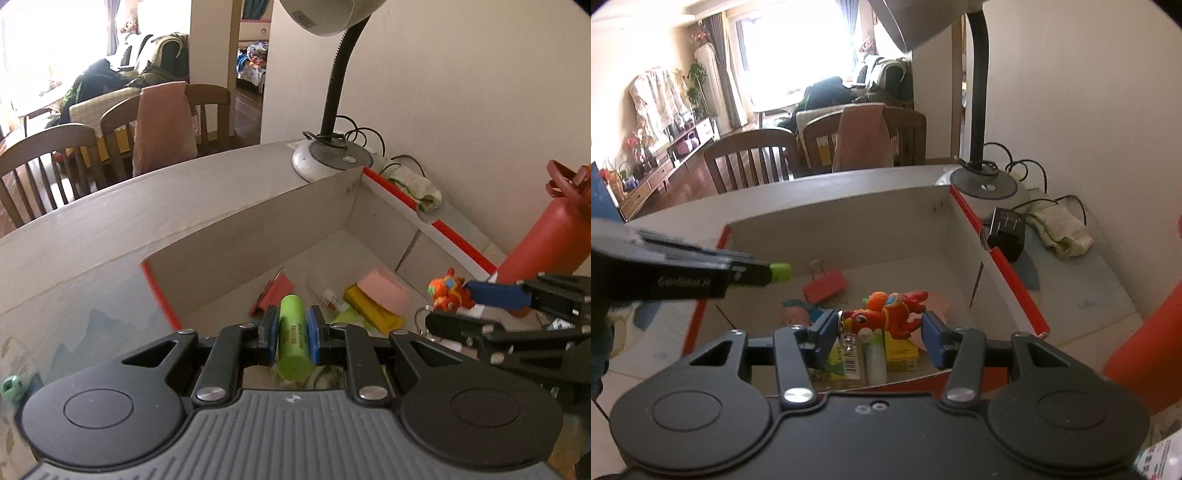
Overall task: Organize rigid objects
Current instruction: 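Lower both grippers into the box and open them to release the items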
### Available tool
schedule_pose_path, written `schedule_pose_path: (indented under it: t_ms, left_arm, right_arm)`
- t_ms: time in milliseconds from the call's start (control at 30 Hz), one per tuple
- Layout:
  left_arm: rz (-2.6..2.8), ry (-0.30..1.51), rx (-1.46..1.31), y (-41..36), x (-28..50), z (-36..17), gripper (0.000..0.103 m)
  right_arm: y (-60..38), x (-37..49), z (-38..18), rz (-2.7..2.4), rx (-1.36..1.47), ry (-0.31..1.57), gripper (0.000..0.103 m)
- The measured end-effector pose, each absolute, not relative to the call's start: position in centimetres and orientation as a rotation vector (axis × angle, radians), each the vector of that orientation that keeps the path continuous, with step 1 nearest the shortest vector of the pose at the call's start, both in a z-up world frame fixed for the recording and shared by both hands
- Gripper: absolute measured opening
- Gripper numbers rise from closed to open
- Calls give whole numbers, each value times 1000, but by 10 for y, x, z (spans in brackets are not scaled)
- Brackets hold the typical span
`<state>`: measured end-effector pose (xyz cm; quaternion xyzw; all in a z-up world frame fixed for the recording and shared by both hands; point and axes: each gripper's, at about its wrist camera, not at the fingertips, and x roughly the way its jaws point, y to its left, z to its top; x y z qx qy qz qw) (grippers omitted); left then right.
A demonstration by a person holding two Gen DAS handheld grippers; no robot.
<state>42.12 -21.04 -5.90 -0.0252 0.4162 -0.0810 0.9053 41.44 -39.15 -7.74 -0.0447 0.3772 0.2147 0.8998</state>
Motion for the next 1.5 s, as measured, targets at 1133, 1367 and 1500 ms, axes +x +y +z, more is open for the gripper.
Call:
schedule_pose_path:
  t_ms: [1133,1367,1500]
  left_arm:
    - [-219,1125,-32,-236,500,-128,16]
    - [-217,1122,-18,-230,489,-125,17]
    - [-212,1112,-50,-222,480,-117,17]
  right_arm:
    - [-375,436,-114,490,-178,875,50]
    - [-377,432,-110,484,-164,867,50]
    - [-378,427,-105,484,-160,855,51]
